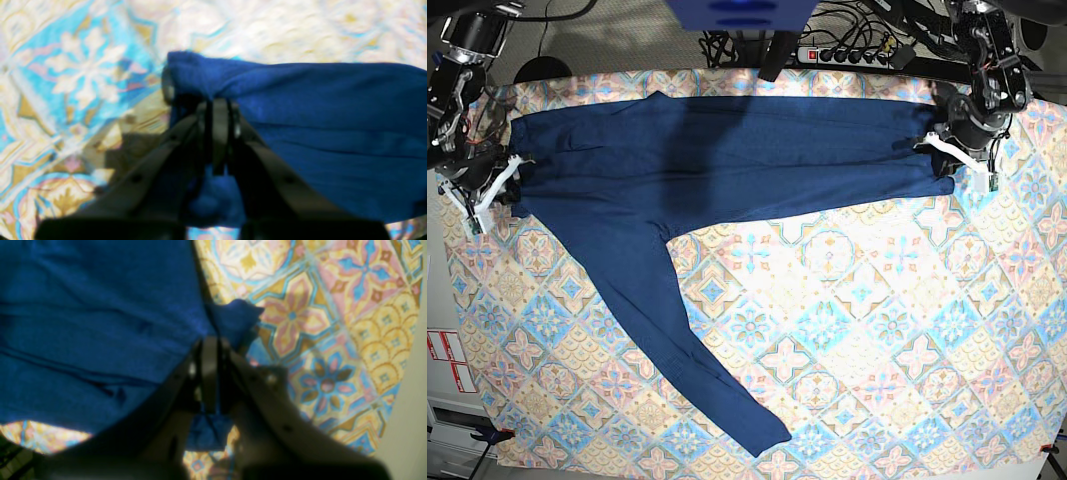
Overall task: Fold the T-shirt properly
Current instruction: 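Lay the folded edge down near the shoulders with both grippers, then release the shirt edge and move the right gripper toward the trailing sleeve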
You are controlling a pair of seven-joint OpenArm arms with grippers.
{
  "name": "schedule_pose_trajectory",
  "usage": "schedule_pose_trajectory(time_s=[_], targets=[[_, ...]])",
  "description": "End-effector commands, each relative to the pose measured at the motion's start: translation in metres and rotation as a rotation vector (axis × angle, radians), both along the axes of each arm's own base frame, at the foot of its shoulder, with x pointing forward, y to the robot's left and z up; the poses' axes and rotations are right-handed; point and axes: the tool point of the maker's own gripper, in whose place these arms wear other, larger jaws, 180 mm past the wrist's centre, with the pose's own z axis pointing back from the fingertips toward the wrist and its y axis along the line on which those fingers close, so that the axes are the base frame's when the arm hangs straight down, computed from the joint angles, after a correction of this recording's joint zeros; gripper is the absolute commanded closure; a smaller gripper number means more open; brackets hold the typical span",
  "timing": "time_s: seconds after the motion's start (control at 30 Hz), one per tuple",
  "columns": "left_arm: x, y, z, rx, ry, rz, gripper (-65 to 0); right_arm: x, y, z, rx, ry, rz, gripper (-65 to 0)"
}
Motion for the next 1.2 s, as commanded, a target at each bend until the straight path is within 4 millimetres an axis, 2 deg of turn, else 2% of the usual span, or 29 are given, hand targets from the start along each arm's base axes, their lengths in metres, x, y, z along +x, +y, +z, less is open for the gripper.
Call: schedule_pose_trajectory(time_s=[0.0, 0.17, 0.3, 0.37, 0.5, 0.6, 0.67, 0.8, 1.0, 1.17], targets=[[0.007, 0.01, 0.006, 0.02, -0.026, 0.002, 0.0, 0.008, -0.007, 0.014, -0.026, -0.038, 0.011, -0.5], [0.017, 0.019, -0.005, 0.009, -0.005, 0.022, 0.0, -0.002, -0.001, 0.016, -0.047, -0.031, 0.041, -0.5], [0.02, -0.008, -0.021, 0.025, 0.052, -0.1, 0.0, -0.006, 0.002, 0.019, -0.064, -0.029, 0.063, -0.4], [0.019, -0.019, -0.026, 0.023, 0.069, -0.139, -2.6, -0.01, 0.007, 0.014, -0.064, -0.001, 0.081, -0.6], [0.017, -0.026, -0.028, 0.011, 0.073, -0.151, -9.5, -0.015, 0.015, 0.002, -0.078, 0.065, 0.118, -0.7], [0.017, -0.026, -0.027, 0.014, 0.073, -0.152, -15.8, -0.021, 0.007, -0.005, -0.162, 0.115, 0.135, -0.7], [0.016, -0.024, -0.028, 0.021, 0.078, -0.152, -19.9, -0.017, -0.006, -0.003, -0.244, 0.132, 0.13, -0.7], [0.008, -0.02, -0.031, 0.027, 0.094, -0.15, -24.9, -0.006, -0.012, -0.003, -0.34, 0.144, 0.105, -0.7], [0.005, -0.02, -0.032, 0.025, 0.099, -0.15, -25.4, -0.012, -0.016, -0.012, -0.361, 0.192, 0.093, -1.4], [0.005, -0.02, -0.032, 0.025, 0.099, -0.15, -25.4, 0.0, -0.005, -0.01, -0.328, 0.16, 0.078, -9.7]])
